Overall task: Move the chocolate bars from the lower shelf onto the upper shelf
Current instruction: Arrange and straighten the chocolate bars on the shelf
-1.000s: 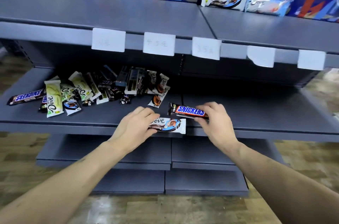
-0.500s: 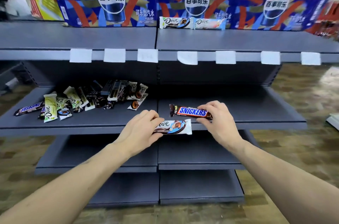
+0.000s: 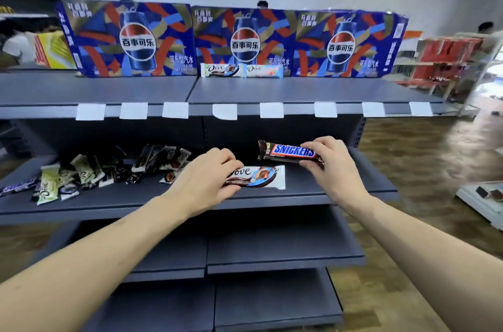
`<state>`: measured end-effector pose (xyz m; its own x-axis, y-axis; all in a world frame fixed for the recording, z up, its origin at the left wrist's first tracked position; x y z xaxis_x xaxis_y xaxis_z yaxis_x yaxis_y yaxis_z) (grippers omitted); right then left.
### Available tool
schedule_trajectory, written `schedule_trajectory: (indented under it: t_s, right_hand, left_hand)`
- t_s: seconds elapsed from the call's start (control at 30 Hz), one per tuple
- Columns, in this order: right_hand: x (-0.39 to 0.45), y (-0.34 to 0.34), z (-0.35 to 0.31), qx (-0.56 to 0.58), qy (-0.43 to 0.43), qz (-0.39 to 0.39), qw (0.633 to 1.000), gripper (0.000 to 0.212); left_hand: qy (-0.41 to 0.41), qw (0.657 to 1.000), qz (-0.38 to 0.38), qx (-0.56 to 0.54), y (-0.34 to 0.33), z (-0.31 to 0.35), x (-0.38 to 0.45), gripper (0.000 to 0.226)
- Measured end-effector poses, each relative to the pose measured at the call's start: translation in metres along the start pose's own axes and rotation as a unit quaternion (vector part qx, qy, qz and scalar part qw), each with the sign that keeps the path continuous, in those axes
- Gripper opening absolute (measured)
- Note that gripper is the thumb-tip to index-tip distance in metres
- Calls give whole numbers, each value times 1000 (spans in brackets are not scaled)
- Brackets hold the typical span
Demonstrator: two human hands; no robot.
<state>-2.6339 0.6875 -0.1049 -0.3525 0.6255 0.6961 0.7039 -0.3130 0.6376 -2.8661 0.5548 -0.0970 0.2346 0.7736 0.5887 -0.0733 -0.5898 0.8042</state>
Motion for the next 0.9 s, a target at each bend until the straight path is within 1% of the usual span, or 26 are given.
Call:
schedule_trajectory:
  t_s: [0.17,0.37,0.6,0.77,0.9]
  right_hand:
    - [36,30,5,-39,14,26,999,36]
    - [77,48,10,-67,8,39,997,37]
    - [107,35,21,-68,33,22,997,37]
    - [144,23,32,-78,46,18,996,37]
    - [174,7,44,-77,41,17,996,36]
  left_hand:
    - [-12,999,22,38,25,-4,32,41]
    - [9,997,53,63,45,-25,64,41]
    - [14,996,53,76,37,-47,91,41]
    - [36,992,67,98,36,-75,123,38]
    - [53,992,53,105,27,-100,147,38]
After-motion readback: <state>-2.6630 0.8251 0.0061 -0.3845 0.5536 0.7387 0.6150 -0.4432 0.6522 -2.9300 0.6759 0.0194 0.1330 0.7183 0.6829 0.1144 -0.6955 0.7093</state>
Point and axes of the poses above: each hand's wrist, its own x-axis towards the middle knuckle, its own y-axis out of the back of the hand, z = x × y, the point moved 4 cm from there along x, towards the middle knuckle, and after that the axes turned 5 degrees about z, right-handed, at the moved point
